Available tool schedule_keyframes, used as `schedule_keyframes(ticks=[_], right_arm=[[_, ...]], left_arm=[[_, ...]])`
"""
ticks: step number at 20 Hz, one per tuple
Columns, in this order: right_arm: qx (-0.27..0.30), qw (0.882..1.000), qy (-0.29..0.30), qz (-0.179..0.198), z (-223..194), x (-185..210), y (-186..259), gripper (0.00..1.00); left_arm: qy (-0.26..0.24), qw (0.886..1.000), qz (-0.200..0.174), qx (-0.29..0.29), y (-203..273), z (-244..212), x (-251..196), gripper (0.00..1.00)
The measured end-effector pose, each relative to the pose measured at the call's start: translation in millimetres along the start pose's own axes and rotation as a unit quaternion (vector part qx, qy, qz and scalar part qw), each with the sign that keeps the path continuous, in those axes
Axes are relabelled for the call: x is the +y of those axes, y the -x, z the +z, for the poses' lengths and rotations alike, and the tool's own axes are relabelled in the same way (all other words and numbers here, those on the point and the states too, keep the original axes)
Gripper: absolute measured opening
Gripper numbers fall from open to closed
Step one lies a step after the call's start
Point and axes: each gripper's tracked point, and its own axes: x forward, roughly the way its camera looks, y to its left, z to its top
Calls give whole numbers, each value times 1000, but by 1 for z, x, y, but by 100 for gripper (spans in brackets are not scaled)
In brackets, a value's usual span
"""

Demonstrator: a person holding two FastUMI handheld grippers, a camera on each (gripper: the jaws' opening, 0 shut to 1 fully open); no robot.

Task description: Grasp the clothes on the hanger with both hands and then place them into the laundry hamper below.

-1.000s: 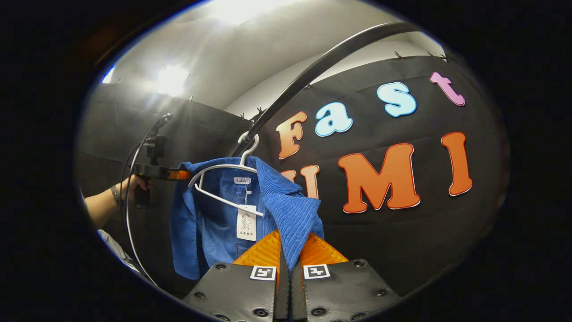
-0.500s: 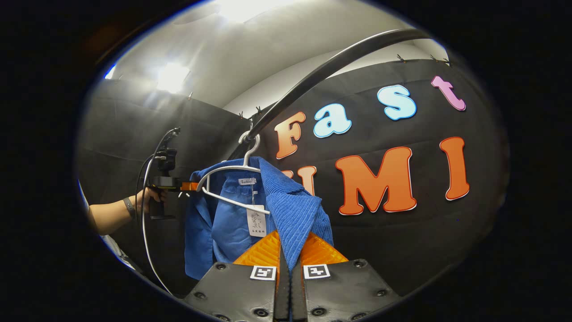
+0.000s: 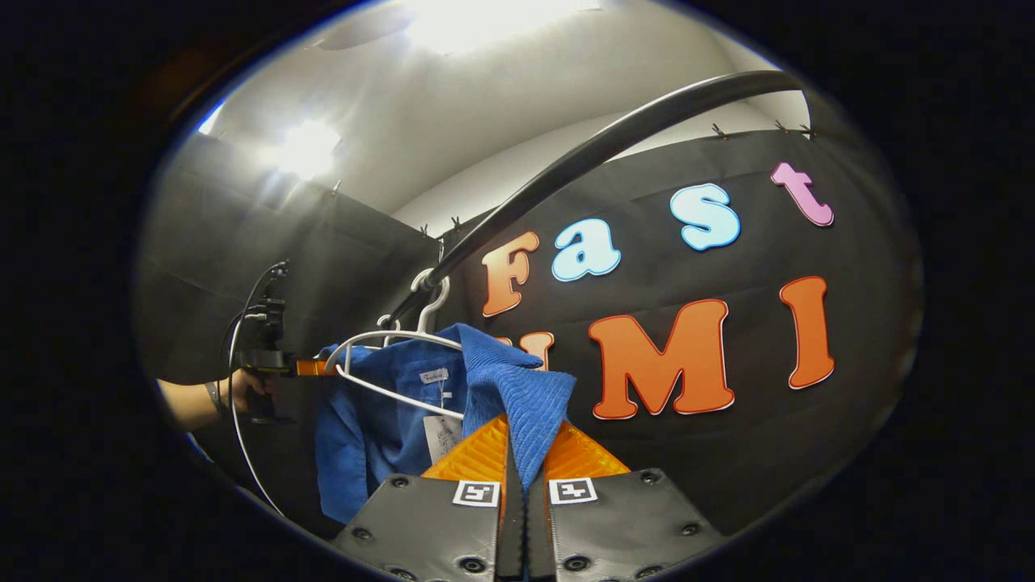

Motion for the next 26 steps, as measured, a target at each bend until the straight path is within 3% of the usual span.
schedule_keyframes(ticks=[4, 9, 12, 15, 22, 26], right_arm=[[-7, 1000, 8, -21, 4, -13, -6, 9], [-24, 997, 15, -72, 18, -44, -18, 9], [-16, 986, 68, -153, 15, -80, -21, 9], [-4, 978, 91, -186, 10, -97, -22, 9], [46, 977, 48, -204, -22, -136, 11, 9], [67, 977, 40, -196, -34, -140, 31, 9]], left_arm=[[20, 1000, 14, 8, 33, -35, -1, 4], [-4, 1000, 20, 4, 70, -47, -27, 4], [-14, 999, 4, 34, 89, -60, -52, 4], [-28, 998, -1, 53, 103, -77, -69, 6], [6, 995, -39, 96, 129, -124, -127, 2], [23, 992, -38, 119, 144, -141, -140, 6]])
